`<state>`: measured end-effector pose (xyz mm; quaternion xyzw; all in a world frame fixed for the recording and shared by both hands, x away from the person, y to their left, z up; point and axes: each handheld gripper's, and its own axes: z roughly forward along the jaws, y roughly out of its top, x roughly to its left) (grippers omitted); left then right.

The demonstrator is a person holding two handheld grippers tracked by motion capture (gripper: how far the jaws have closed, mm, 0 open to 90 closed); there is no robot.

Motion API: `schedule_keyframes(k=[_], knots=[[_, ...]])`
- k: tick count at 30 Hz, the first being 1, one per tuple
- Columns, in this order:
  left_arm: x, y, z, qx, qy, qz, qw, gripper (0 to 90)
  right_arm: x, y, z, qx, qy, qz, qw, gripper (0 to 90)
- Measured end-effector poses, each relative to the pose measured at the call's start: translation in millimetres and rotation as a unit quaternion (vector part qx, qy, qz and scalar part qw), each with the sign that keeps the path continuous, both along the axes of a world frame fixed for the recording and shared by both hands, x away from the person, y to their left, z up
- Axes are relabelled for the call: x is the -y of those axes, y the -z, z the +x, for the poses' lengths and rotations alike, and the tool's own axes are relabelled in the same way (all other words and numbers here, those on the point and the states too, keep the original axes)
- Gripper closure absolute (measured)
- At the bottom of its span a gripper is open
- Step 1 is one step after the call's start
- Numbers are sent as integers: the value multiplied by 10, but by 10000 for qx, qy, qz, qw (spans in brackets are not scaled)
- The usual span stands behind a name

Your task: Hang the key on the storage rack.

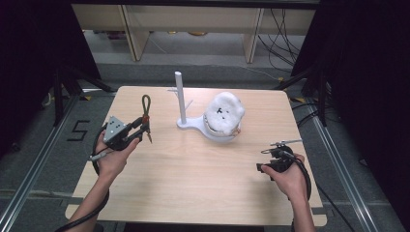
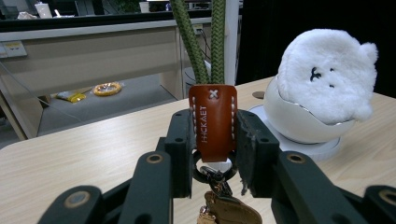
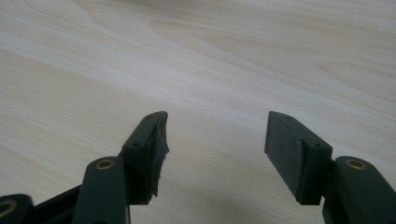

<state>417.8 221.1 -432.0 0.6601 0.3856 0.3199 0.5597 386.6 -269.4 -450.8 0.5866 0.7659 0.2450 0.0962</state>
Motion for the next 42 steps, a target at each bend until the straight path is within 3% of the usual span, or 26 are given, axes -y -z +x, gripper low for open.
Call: schedule_keyframes(k=[11, 24, 25, 27, 31, 32, 35, 36, 42], knots=[[24, -99, 60, 83, 16, 75, 9999, 676, -2, 2, 0, 13, -7, -4, 10000, 402], [121, -146, 137, 48, 125, 121, 9998, 676, 5, -1, -4, 27, -9, -15, 10000, 402], [134, -147, 147, 41, 116, 129, 9998, 676, 22, 10, 10, 149, -97, -41, 9998, 402], [144, -150, 159, 49, 143, 140, 9998, 676, 12, -3, 0, 58, 26, -33, 10000, 402], [161, -159, 176, 40, 155, 163, 9997, 676, 10, 5, 2, 80, 74, -34, 9999, 402], [167, -160, 184, 39, 161, 165, 9997, 676, 22, 16, 13, 182, -60, -50, 9998, 402], [192, -154, 211, 9, 184, 203, 9996, 675, 24, 15, 11, 191, -72, -41, 9998, 402], [202, -148, 220, -2, 185, 195, 9996, 676, 13, 1, -1, 88, 46, -37, 9999, 402], [261, -138, 260, -36, 231, 213, 9995, 675, 25, -5, -1, 76, 12, -58, 10000, 402]])
